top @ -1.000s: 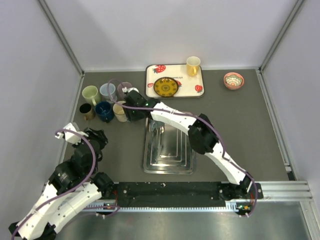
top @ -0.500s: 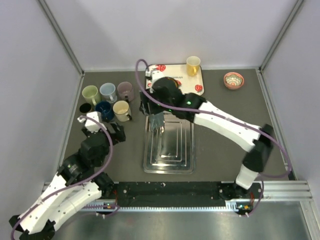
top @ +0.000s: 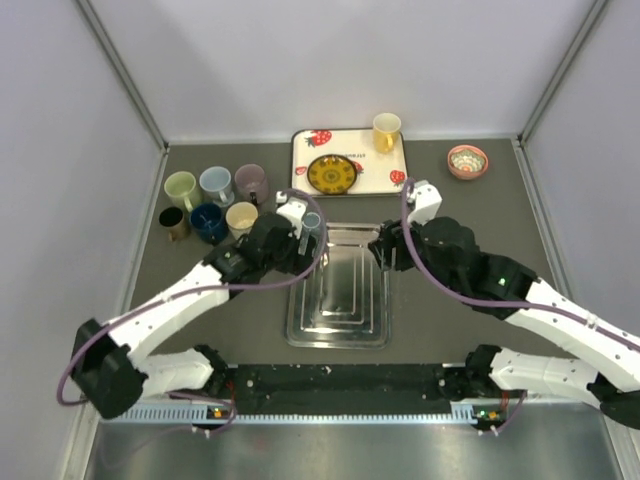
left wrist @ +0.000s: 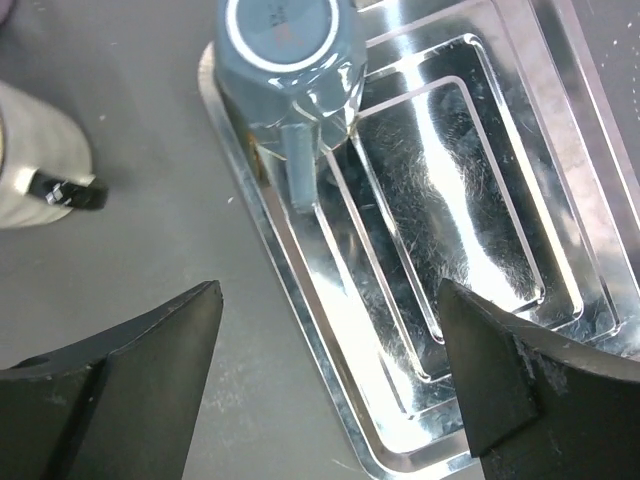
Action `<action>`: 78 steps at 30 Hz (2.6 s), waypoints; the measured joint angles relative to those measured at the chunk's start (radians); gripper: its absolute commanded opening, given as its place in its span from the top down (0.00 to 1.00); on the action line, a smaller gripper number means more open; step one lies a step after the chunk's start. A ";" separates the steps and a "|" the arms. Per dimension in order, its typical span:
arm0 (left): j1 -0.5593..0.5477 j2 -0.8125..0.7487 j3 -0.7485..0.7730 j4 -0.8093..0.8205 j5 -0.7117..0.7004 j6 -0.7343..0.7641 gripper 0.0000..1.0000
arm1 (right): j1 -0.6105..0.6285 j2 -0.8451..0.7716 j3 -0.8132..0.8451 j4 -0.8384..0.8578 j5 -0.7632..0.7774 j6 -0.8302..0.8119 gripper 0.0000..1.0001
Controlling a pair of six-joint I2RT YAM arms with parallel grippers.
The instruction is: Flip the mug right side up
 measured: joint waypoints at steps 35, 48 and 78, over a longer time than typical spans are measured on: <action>0.206 0.567 0.287 0.007 0.296 0.151 0.57 | -0.011 -0.364 -0.269 0.028 0.109 0.060 0.42; 0.203 0.583 0.293 -0.008 0.318 0.153 1.00 | -0.012 -0.360 -0.280 0.032 0.121 0.063 0.43; 0.143 -0.218 -0.145 0.477 0.666 -0.520 1.00 | -0.016 -0.340 -0.422 0.274 -0.245 0.263 0.34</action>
